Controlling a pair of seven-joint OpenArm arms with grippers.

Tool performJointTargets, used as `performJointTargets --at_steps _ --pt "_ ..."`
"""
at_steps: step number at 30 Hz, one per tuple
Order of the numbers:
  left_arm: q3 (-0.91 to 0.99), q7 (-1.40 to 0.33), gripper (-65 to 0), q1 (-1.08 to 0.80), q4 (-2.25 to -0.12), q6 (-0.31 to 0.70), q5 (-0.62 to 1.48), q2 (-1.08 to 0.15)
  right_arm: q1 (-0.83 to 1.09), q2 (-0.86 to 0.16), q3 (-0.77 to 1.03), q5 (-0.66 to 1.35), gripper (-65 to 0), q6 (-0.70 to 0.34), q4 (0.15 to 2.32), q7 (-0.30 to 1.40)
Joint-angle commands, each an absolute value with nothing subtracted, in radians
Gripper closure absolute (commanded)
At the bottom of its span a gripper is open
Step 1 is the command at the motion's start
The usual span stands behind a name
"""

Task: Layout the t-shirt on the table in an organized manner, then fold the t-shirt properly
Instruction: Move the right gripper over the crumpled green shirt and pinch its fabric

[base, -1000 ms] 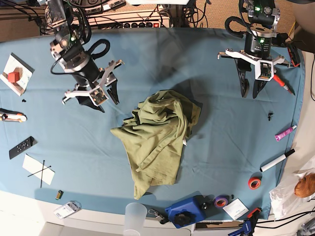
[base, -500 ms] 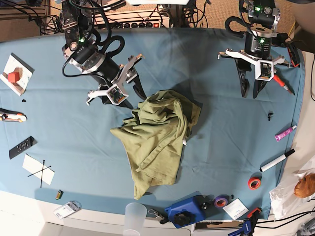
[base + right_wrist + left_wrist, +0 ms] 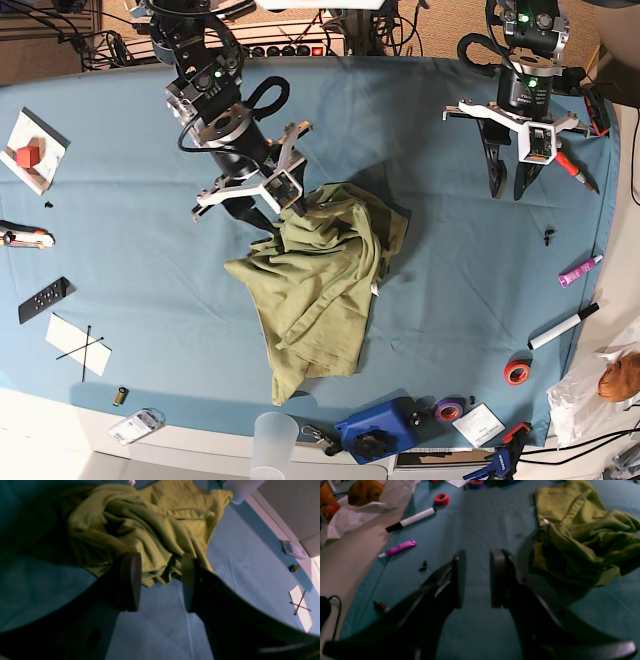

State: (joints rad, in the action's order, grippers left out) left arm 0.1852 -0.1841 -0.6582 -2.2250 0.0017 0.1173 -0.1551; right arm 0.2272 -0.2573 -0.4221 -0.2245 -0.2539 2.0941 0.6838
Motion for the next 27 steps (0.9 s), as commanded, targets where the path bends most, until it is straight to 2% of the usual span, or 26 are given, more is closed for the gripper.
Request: performJointTargets --at_steps 1,6,11,16,17,18,21,27 --pt "0.188 -0.157 -17.7 -0.662 -2.243 0.001 0.116 -0.158 0.215 -0.261 -0.420 -0.226 -26.1 -0.245 2.112 0.661" --pt "0.188 -0.157 -17.7 -0.662 -2.243 0.001 0.116 -0.158 0.197 -0.260 -0.420 -0.221 -26.1 -0.241 2.033 0.656" --pt "0.188 -0.157 -17.7 -0.662 -2.243 0.001 0.116 -0.158 0.145 -0.260 -0.420 -0.165 -26.1 -0.242 1.887 0.579" --pt "0.188 -0.157 -17.7 -0.658 -2.243 0.001 0.116 -0.158 0.118 -0.260 -0.420 -0.162 -26.0 -0.242 1.879 0.569" --pt "0.188 -0.157 -17.7 -0.650 -2.243 0.001 0.116 -0.158 0.116 -0.260 -0.420 -0.156 -24.7 -0.242 1.879 0.570" --pt "0.188 -0.157 -17.7 -0.646 -2.243 0.001 0.116 -0.158 0.116 -0.260 -0.420 -0.149 -20.1 -0.242 1.879 0.573" --pt "0.188 -0.157 -17.7 -0.618 -2.243 0.001 0.117 -0.158 0.116 -0.260 -0.420 -0.147 -0.1 -0.240 1.879 0.612" --pt "0.188 -0.158 -17.7 -0.595 -2.243 0.002 0.117 -0.158 0.117 -0.261 -0.417 -0.150 0.0 -0.166 1.910 0.689"
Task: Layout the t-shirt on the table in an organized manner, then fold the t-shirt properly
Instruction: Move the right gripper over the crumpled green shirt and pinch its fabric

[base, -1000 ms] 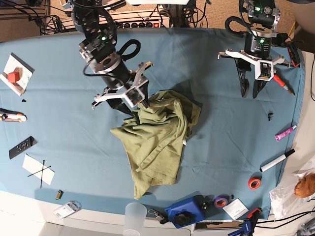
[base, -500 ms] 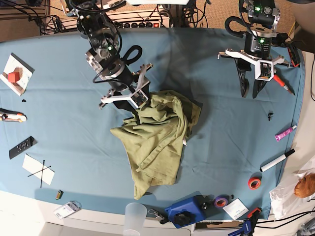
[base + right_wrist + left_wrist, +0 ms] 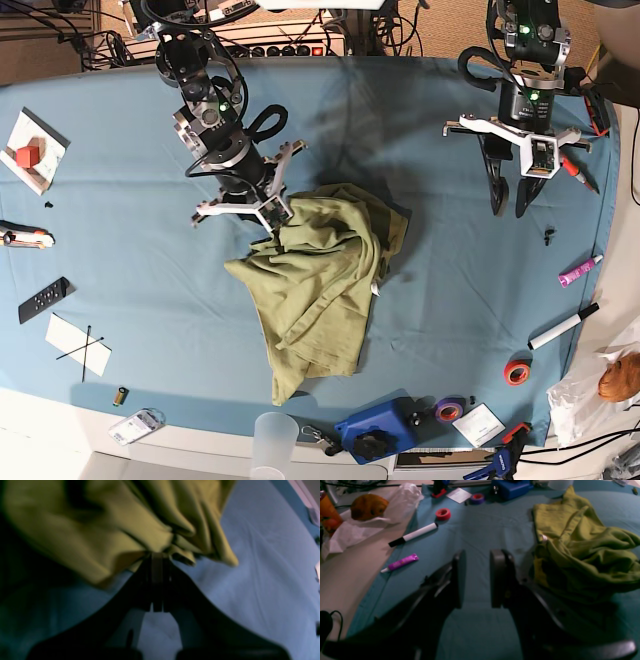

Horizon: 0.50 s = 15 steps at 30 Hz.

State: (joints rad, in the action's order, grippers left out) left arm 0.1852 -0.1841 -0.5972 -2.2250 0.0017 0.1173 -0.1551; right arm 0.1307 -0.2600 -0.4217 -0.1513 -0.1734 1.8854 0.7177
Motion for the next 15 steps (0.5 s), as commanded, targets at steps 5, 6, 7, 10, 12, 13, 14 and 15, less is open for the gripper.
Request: performJointTargets --at_steps 5,6,7,10,12,13,14,15 --pt "0.186 -0.157 -17.6 -0.595 -2.243 0.160 0.117 -0.158 0.117 -0.261 -0.417 -0.150 0.0 -0.123 2.060 0.734" --pt "0.185 -0.157 -17.6 -0.595 -2.243 0.207 0.118 -0.158 0.117 -0.261 -0.417 -0.150 0.0 -0.108 2.096 0.751" --pt "0.185 -0.157 -17.6 -0.595 -2.243 0.237 0.118 -0.158 0.117 -0.261 -0.417 -0.151 0.0 -0.094 2.127 0.771" --pt "0.186 -0.158 -17.6 -0.582 -2.239 0.244 0.117 -0.158 0.128 -0.261 -0.401 -0.174 0.0 -0.081 2.179 0.800" --pt "0.186 -0.158 -17.6 -0.579 -2.239 0.224 0.117 -0.158 0.145 -0.261 -0.378 -0.175 0.0 -0.082 2.182 0.799" --pt "0.186 -0.158 -17.6 -0.579 -2.239 0.218 0.117 -0.158 0.155 -0.261 -0.370 -0.173 0.0 -0.084 2.182 0.799" --pt "0.186 -0.158 -17.7 -0.579 -2.239 0.219 0.117 -0.158 0.166 -0.261 -0.366 -0.173 0.0 -0.097 2.182 0.800" --pt "0.186 -0.158 -17.7 -0.579 -2.239 0.225 0.117 -0.158 0.177 -0.261 -0.366 -0.173 0.0 -0.131 2.182 0.800"
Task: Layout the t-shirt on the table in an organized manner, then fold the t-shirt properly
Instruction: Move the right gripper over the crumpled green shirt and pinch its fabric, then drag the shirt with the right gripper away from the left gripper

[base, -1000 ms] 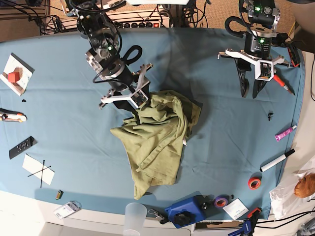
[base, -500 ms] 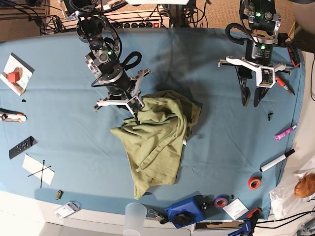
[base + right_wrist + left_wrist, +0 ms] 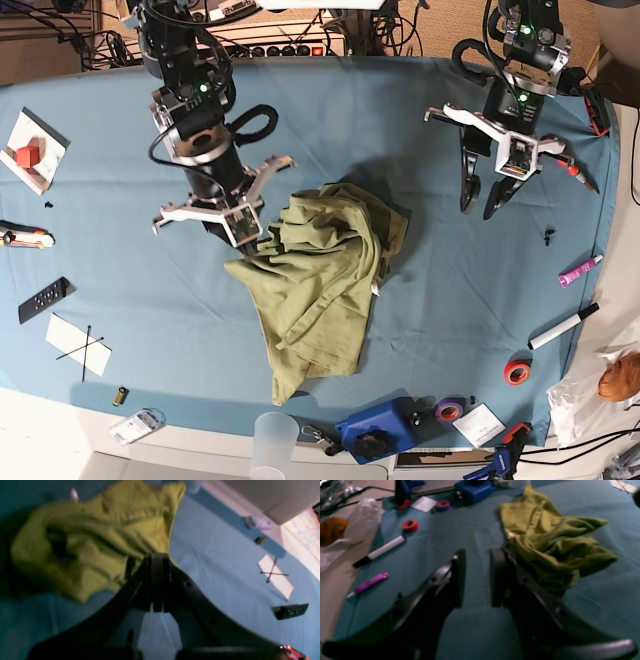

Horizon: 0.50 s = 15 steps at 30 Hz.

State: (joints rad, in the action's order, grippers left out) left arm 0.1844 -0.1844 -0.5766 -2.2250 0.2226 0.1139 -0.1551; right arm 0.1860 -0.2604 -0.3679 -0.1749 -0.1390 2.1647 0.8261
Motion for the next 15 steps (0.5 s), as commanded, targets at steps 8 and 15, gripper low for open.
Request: performJointTargets --at_steps 8,15 --pt "0.186 -0.158 -17.7 -0.579 -2.239 0.282 0.116 -0.158 0.286 -0.261 -0.367 -0.173 -23.5 -0.361 2.185 0.781" --pt "0.186 -0.158 -17.7 -0.579 -2.239 0.282 0.117 -0.158 0.282 -0.261 -0.367 -0.176 -23.7 -0.388 2.184 0.734"
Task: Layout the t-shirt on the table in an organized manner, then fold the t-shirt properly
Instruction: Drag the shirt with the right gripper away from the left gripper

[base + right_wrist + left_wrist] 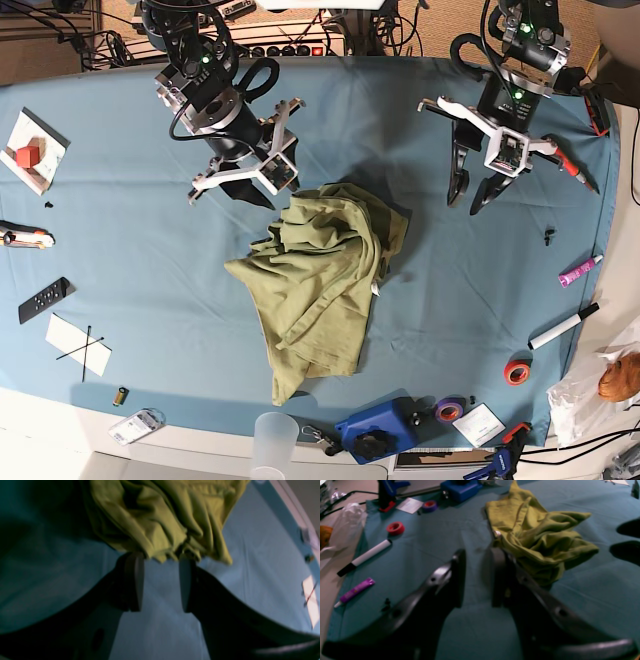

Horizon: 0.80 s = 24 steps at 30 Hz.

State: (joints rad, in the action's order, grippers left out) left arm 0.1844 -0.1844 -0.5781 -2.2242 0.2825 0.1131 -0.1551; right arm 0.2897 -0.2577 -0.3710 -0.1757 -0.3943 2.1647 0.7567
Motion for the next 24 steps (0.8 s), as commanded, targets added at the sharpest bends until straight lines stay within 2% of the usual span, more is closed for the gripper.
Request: performJointTargets --at_steps 1,4,6,14,17,24 --pt "0.186 -0.158 -17.7 -0.579 -2.239 0.282 0.117 -0.158 0.279 -0.261 -0.367 -0.176 -24.5 -0.412 2.184 0.729" --pt "0.186 -0.158 -17.7 -0.579 -2.239 0.282 0.117 -0.158 0.263 -0.260 -0.367 -0.173 -31.9 -0.453 2.157 0.725" --pt "0.186 -0.158 -17.7 -0.579 -2.239 0.283 0.117 -0.158 0.240 -0.260 -0.367 -0.173 -33.5 -0.455 2.118 0.717" --pt "0.186 -0.158 -17.7 -0.579 -2.239 0.282 0.117 -0.158 0.130 -0.260 -0.368 -0.167 -33.5 -0.453 1.937 0.652" --pt "0.186 -0.157 -17.7 -0.579 -2.239 0.282 0.117 -0.158 0.095 -0.260 -0.370 -0.095 -33.5 -0.456 1.877 0.654" --pt "0.186 -0.157 -17.7 -0.579 -2.239 0.282 0.117 -0.158 0.038 -0.260 -0.476 -0.068 -33.5 -0.455 1.791 0.652"
